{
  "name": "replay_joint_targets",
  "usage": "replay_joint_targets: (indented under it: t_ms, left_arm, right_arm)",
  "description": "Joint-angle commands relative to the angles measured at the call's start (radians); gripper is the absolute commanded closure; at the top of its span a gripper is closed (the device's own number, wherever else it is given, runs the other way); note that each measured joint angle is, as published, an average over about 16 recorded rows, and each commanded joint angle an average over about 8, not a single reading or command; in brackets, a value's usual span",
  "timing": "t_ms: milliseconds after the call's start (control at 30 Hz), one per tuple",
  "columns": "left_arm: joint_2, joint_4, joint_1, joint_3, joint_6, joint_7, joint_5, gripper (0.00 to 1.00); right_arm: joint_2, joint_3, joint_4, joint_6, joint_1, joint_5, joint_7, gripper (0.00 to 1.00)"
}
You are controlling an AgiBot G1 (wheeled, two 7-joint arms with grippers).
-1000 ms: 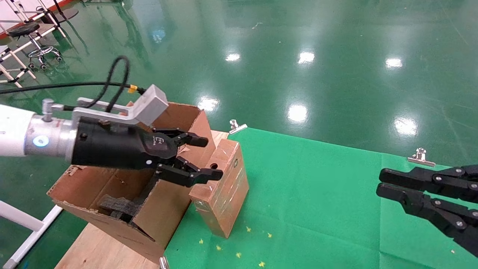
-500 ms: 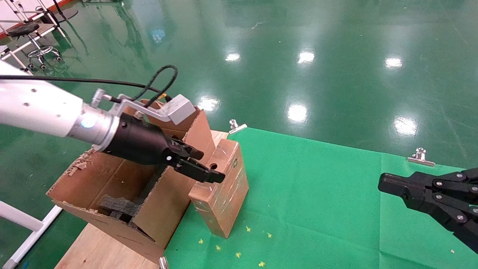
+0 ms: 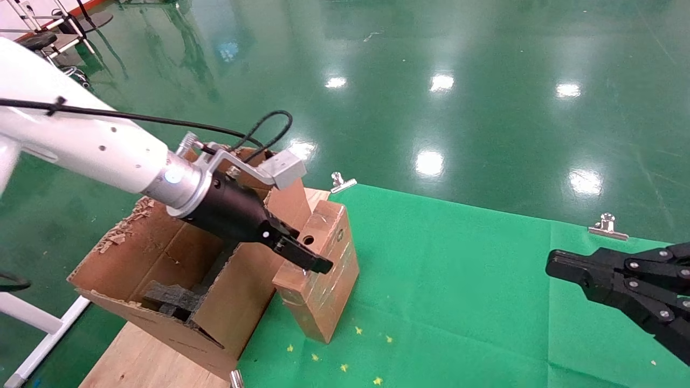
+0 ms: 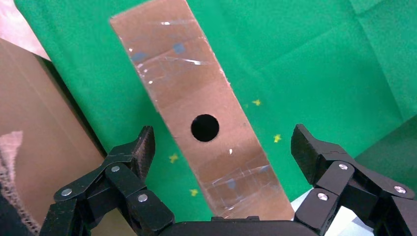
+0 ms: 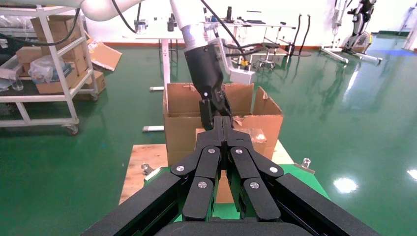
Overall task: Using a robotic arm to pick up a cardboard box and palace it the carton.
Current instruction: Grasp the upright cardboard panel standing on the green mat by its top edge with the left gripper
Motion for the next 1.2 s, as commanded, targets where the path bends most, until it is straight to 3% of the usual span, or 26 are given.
replay_joint_targets:
  t_ms: [33, 67, 100, 333, 367, 1200]
  left_arm:
    - [0.012, 0.005, -0.007, 0.019, 0.001, -0.010, 0.008, 0.00]
    - [0.016, 0.006, -0.010, 0.026, 0.001, -0.013, 0.010, 0.01]
    - [0.018, 0.007, -0.012, 0.032, 0.001, -0.016, 0.011, 0.09]
    - [0.031, 0.013, -0.024, 0.061, 0.002, -0.025, 0.024, 0.94]
    - [0.032, 0.014, -0.025, 0.064, 0.002, -0.026, 0.026, 0.99]
    - [0.026, 0.011, -0.019, 0.051, 0.000, -0.024, 0.017, 1.00]
  right_arm:
    - [0.000, 0.000, 0.000, 0.000, 0.000, 0.000, 0.000, 0.15]
    - [0.000, 0.000, 0.000, 0.000, 0.000, 0.000, 0.000, 0.02]
    - [0.000, 0.000, 0.000, 0.000, 0.000, 0.000, 0.000, 0.00]
    - [0.000, 0.000, 0.000, 0.000, 0.000, 0.000, 0.000, 0.00]
    - [0.000, 0.000, 0.000, 0.000, 0.000, 0.000, 0.000, 0.00]
    - [0.000, 0.000, 0.000, 0.000, 0.000, 0.000, 0.000, 0.00]
